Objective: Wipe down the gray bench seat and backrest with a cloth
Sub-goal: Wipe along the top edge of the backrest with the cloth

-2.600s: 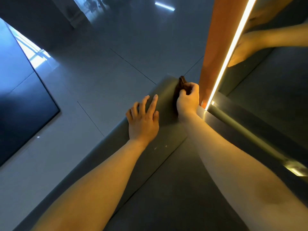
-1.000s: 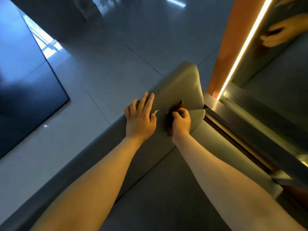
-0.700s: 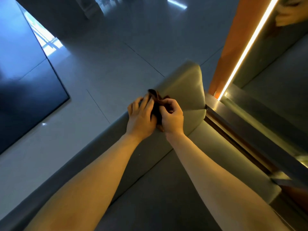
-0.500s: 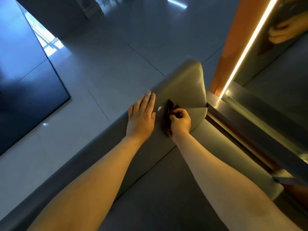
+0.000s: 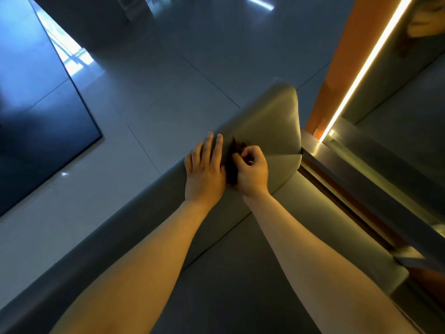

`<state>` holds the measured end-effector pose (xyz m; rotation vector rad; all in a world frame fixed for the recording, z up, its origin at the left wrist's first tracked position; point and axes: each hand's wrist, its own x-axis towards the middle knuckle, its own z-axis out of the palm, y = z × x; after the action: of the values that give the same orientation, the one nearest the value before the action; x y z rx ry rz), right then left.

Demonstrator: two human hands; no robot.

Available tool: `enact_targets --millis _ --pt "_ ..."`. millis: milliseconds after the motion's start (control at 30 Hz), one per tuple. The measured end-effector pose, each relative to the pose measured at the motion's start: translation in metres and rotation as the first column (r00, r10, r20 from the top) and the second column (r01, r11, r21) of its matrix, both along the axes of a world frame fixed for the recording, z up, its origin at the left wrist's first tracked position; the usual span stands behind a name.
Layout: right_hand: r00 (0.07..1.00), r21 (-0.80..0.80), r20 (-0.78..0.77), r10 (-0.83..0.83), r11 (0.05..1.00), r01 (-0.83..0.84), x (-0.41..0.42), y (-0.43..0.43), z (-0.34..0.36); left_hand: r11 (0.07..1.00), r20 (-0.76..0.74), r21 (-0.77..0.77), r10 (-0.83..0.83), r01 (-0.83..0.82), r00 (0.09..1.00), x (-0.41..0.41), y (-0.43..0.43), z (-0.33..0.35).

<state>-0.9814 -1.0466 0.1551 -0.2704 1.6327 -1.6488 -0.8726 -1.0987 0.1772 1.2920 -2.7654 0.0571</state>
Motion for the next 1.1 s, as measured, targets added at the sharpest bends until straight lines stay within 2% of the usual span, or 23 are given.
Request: enact_targets --millis 133,167,233,300,367,433,567,700,800,933,1033,1100 --pt "0.977 0.295 0.171 -0.129 0.952 0.074 -0.013 0.009 -0.02 1.0 0.003 -0.003 0.004 -0.004 1.0 -0.001 0.002 0.0" --pt "0.973 0.318 0.189 -0.13 0.946 0.064 -0.015 0.012 -0.022 1.0 0.004 -0.008 0.002 -0.002 1.0 -0.002 0.002 -0.001" --pt "0.975 0.253 0.197 -0.099 0.966 0.047 -0.013 0.011 -0.018 1.0 0.001 -0.02 0.009 -0.009 1.0 -0.003 0.003 -0.001" --pt "0.983 0.113 0.17 -0.07 0.992 0.051 -0.007 0.009 -0.003 1.0 0.0 -0.019 0.015 -0.015 1.0 -0.003 0.003 -0.001" --pt "0.994 -0.038 0.11 -0.018 0.999 0.022 -0.001 0.004 0.013 1.0 -0.005 -0.017 0.004 -0.004 1.0 -0.002 0.003 -0.001" --pt "0.999 -0.105 0.024 0.028 0.994 -0.025 0.002 0.001 0.021 1.0 -0.008 -0.011 -0.01 0.009 1.0 -0.001 0.001 -0.001" --pt "0.997 -0.059 -0.075 0.021 0.998 -0.025 0.003 0.0 0.012 1.0 -0.027 0.011 -0.015 0.015 1.0 -0.001 0.0 0.0" --pt "0.998 0.022 0.012 -0.068 0.997 0.068 0.012 -0.005 0.011 0.999 -0.016 0.05 -0.016 0.016 1.0 0.0 -0.001 0.002" --pt "0.972 0.142 0.144 -0.185 0.976 0.164 0.008 -0.007 0.011 0.997 -0.002 0.081 -0.015 0.015 1.0 0.0 0.001 0.005" --pt "0.95 0.209 0.215 -0.228 0.961 0.183 0.0 -0.006 0.009 0.997 -0.001 0.081 -0.01 0.01 1.0 0.0 0.001 0.006" --pt "0.965 0.142 0.197 -0.171 0.979 0.144 0.004 -0.004 0.024 0.994 -0.019 0.107 -0.013 0.015 1.0 0.001 0.002 0.007" --pt "0.995 0.041 0.042 -0.088 0.995 0.086 0.006 -0.008 0.033 0.993 -0.041 0.114 -0.012 0.016 0.999 0.002 0.001 0.006"
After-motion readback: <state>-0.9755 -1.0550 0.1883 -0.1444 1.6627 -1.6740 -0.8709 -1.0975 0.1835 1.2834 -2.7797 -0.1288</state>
